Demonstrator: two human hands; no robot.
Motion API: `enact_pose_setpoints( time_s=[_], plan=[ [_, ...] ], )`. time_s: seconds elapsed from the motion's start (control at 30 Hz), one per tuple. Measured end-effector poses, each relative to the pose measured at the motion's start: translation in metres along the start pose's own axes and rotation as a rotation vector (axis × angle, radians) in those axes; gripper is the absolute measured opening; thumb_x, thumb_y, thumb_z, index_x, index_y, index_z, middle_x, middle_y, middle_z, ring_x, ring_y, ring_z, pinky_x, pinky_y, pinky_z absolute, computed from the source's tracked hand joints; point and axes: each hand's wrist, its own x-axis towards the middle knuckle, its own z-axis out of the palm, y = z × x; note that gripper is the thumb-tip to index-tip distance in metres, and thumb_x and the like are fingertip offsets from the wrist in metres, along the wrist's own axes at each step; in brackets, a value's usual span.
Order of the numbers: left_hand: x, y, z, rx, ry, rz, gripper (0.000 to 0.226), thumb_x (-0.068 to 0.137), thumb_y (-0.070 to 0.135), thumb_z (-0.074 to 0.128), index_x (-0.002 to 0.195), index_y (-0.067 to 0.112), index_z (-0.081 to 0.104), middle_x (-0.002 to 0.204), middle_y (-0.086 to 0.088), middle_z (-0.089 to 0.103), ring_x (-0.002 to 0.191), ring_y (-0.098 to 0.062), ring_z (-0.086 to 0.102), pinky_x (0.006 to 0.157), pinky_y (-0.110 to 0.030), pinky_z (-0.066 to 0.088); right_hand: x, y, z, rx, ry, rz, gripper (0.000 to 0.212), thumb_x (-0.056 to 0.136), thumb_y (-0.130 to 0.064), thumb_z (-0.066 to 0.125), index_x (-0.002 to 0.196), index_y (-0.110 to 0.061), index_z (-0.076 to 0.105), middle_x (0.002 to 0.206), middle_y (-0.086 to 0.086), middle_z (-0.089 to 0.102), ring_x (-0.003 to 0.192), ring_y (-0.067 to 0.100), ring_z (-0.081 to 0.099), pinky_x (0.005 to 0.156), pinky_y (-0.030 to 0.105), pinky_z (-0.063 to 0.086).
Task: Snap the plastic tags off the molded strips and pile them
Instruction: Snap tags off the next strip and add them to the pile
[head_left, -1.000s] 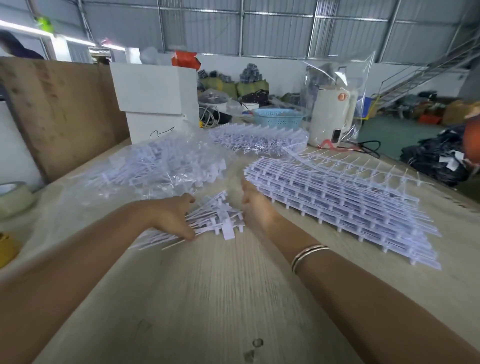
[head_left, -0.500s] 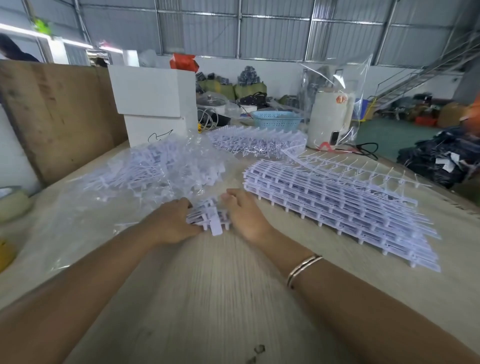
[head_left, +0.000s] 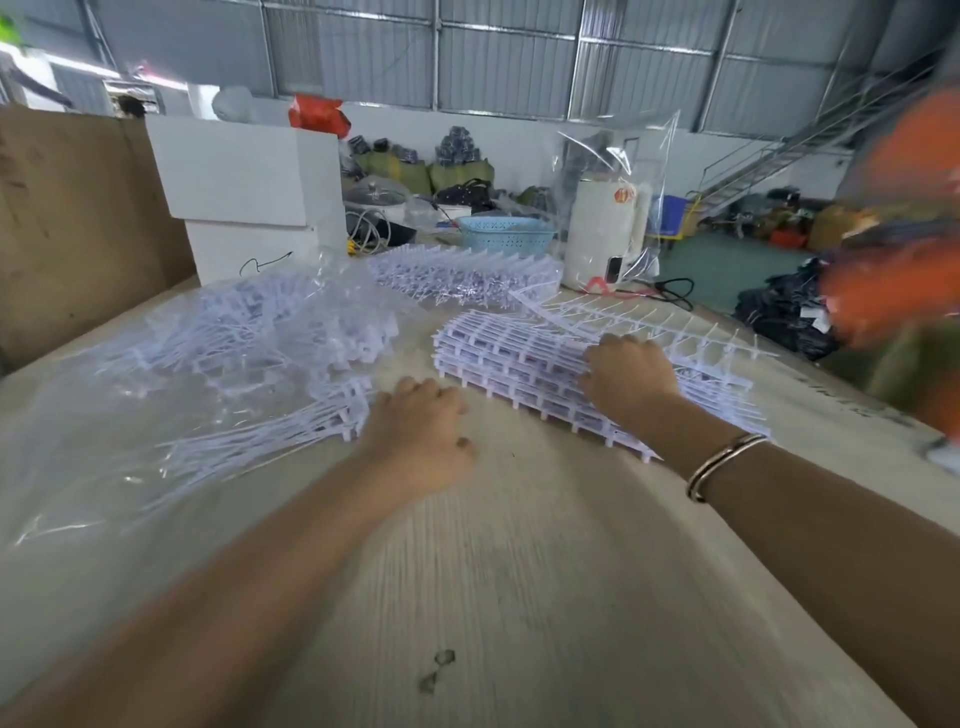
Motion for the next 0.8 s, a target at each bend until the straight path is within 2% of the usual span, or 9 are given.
enact_pose_setpoints(
  time_s=[0.1,0.17,0.27,0.4,0.47,0.53,0.63,0.7,0.8],
  plan=[
    [0.013,0.022,0.013,-0.408,-0.129,-0.026,0.033,0.09,0.033,0.051,0.122,0.024,0.054,0.122,0.003,0.056,0.114,-0.016,0.049,0.097,-0.037,0.042,-0.001,0.001,0.002,-0.138,0.029,-0.036,0.02,0.093,-0.015,0.045,0.081,-0.016,0.061,0.092,0.001,0.06,0.074,0.019,0.052,0.086,0.033,0.035],
    [0.025,0.032,0.02,-0.659,-0.189,-0.077,0.023,0.091,0.028,0.053,0.112,0.023,0.06,0.111,0.006,0.06,0.104,-0.012,0.055,0.089,-0.028,0.045,0.001,0.001,0.0,-0.183,0.024,-0.032,0.029,0.088,-0.008,0.05,0.062,-0.018,0.047,0.072,-0.004,0.054,0.057,0.015,0.043,0.088,0.033,0.034],
    [0.044,0.043,0.027,-0.969,-0.195,-0.189,0.012,0.091,0.02,0.053,0.098,0.02,0.063,0.097,0.004,0.064,0.092,-0.012,0.059,0.08,-0.024,0.047,0.001,0.004,-0.003,-0.144,0.006,-0.019,0.03,0.081,0.002,0.051,0.059,-0.017,0.041,0.061,-0.005,0.044,0.053,0.015,0.037,0.094,0.036,0.036],
    [0.065,0.06,0.028,-1.514,-0.165,-0.368,0.02,0.096,0.018,0.05,0.107,0.006,0.061,0.092,-0.008,0.068,0.082,-0.017,0.065,0.079,-0.028,0.053,0.0,0.012,0.002,-0.034,0.175,-0.032,0.022,0.091,-0.011,0.048,0.07,-0.017,0.043,0.071,-0.003,0.047,0.069,0.021,0.047,0.088,0.035,0.04],
    [0.076,0.069,0.027,-1.576,-0.117,-0.403,0.017,0.097,0.016,0.048,0.101,0.005,0.06,0.084,-0.008,0.066,0.072,-0.017,0.064,0.071,-0.026,0.054,-0.002,0.01,0.002,0.006,0.142,-0.098,0.022,0.095,-0.019,0.044,0.073,-0.02,0.044,0.074,-0.003,0.049,0.072,0.02,0.049,0.088,0.035,0.04],
    [0.084,0.077,0.029,-1.435,-0.059,-0.423,0.015,0.096,0.014,0.047,0.094,0.007,0.06,0.079,-0.007,0.064,0.064,-0.015,0.061,0.062,-0.024,0.053,0.001,0.011,0.005,0.026,0.091,-0.122,0.03,0.097,-0.033,0.039,0.072,-0.02,0.048,0.073,-0.005,0.05,0.072,0.018,0.048,0.088,0.036,0.039],
    [0.087,0.082,0.039,-1.394,-0.061,-0.452,0.018,0.096,0.02,0.051,0.095,0.006,0.061,0.073,-0.004,0.063,0.06,-0.013,0.061,0.056,-0.022,0.052,0.012,0.027,0.001,0.262,0.04,0.018,0.036,0.096,-0.038,0.037,0.074,-0.016,0.055,0.082,0.004,0.061,0.077,0.024,0.056,0.08,0.036,0.048],
    [0.088,0.082,0.042,-1.53,-0.085,-0.509,0.023,0.095,0.026,0.055,0.087,0.006,0.061,0.07,-0.006,0.065,0.058,-0.015,0.063,0.057,-0.023,0.055,0.021,0.035,0.0,0.319,-0.098,0.067,0.028,0.096,-0.035,0.039,0.091,-0.018,0.061,0.105,0.007,0.064,0.091,0.026,0.059,0.083,0.037,0.05],
    [0.094,0.084,0.043,-1.608,-0.052,-0.578,0.026,0.093,0.026,0.059,0.079,0.004,0.061,0.064,-0.007,0.064,0.046,-0.01,0.061,0.046,-0.019,0.051,0.031,0.032,0.004,0.191,-0.306,-0.014,0.041,0.097,-0.04,0.037,0.118,-0.012,0.059,0.123,0.011,0.058,0.11,0.029,0.053,0.094,0.041,0.045]
  ],
)
